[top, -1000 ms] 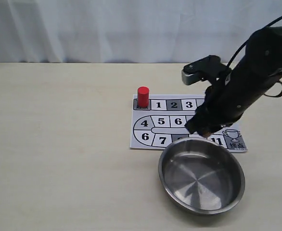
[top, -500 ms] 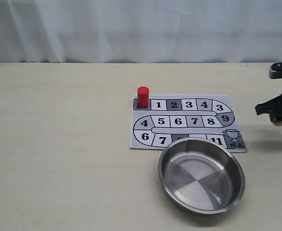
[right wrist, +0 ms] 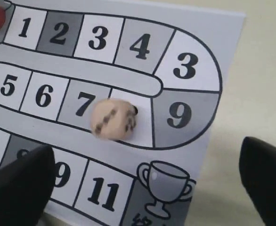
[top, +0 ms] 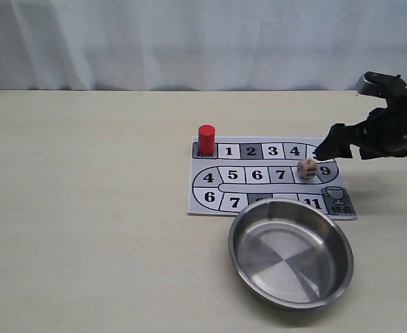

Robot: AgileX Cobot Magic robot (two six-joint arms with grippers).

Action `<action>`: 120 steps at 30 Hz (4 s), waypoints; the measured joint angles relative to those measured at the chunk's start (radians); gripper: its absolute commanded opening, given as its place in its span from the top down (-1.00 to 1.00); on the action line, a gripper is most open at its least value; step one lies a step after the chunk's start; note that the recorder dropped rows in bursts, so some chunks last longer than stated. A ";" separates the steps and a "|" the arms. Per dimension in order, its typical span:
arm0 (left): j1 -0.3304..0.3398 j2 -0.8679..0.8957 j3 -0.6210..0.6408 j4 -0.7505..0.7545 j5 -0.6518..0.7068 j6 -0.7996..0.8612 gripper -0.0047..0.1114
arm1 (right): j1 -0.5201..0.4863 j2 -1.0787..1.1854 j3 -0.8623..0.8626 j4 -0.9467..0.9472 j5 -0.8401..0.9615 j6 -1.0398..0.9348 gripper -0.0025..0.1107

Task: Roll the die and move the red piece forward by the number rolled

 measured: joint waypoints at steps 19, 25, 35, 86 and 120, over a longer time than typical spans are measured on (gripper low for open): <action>0.000 0.000 0.000 0.000 0.000 0.000 0.92 | 0.000 0.001 0.000 -0.324 -0.126 0.246 -0.89; 0.000 0.000 0.000 0.000 0.000 0.000 0.92 | 0.000 0.001 0.000 -0.328 -0.126 0.272 -0.43; 0.000 0.000 0.000 0.000 0.000 0.000 0.92 | 0.000 0.001 0.000 -0.328 -0.041 0.301 0.88; 0.000 0.000 0.000 0.000 0.000 0.000 0.92 | 0.297 0.104 -0.070 -0.668 0.114 0.527 0.88; 0.000 0.000 0.000 0.000 0.000 0.000 0.92 | 0.297 0.109 -0.070 -0.662 0.085 0.527 0.88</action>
